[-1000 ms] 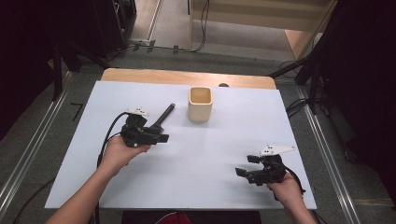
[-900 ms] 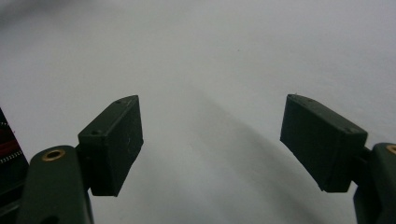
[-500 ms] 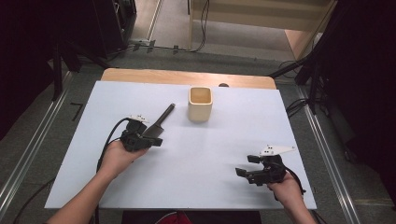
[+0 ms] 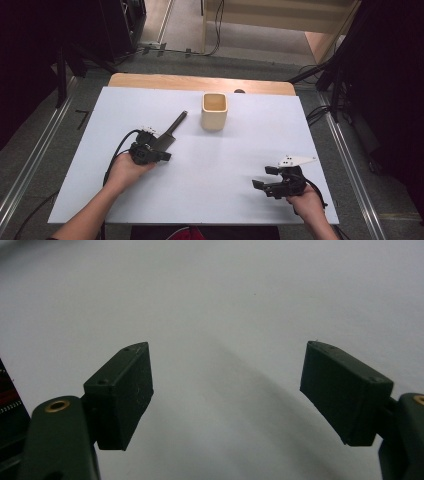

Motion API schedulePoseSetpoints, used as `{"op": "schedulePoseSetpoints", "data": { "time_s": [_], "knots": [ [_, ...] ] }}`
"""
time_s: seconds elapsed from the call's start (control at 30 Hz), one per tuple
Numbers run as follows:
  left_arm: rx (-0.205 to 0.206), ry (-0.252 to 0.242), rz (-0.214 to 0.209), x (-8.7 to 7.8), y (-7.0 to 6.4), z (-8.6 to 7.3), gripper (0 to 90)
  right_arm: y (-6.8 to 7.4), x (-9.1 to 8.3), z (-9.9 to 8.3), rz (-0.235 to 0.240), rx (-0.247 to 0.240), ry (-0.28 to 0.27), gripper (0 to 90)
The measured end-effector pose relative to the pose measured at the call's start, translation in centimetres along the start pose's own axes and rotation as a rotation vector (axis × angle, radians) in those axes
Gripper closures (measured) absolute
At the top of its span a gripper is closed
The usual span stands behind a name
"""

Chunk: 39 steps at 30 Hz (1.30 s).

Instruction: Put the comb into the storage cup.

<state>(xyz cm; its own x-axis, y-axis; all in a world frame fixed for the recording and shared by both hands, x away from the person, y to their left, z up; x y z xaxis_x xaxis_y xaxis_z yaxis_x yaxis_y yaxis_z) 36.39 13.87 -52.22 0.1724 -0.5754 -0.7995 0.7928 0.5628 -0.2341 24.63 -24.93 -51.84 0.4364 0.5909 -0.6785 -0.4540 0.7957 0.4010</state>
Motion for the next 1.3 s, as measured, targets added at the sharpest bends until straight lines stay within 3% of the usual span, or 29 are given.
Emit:
{"op": "schedulePoseSetpoints", "data": {
  "time_s": [0.37,1.3],
  "knots": [
    [-0.011,0.000,0.004,-0.1,0.5,-0.3,90.0,0.0,0.0,0.0,-0.001,-0.001,-0.002,19.5],
    [-0.094,-0.017,0.058,-1.6,2.7,-1.1,90.0,-0.1,-0.2,0.0,-0.003,-0.002,-0.004,19.5]
  ]
}}
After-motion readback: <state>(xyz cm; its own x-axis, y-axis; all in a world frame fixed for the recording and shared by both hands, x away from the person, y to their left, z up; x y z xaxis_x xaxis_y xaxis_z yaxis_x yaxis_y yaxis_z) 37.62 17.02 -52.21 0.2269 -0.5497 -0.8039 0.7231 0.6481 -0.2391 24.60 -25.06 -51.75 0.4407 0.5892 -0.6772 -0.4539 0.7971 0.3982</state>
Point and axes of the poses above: each handheld gripper's, and its own axes: x roughly forward along the jaws, z roughly out of its top, y roughly to its left, the point moved 4 cm from there along x, roughly forward along the jaws, and after that the axes turned 11 degrees about x, right-handed, at the moved point
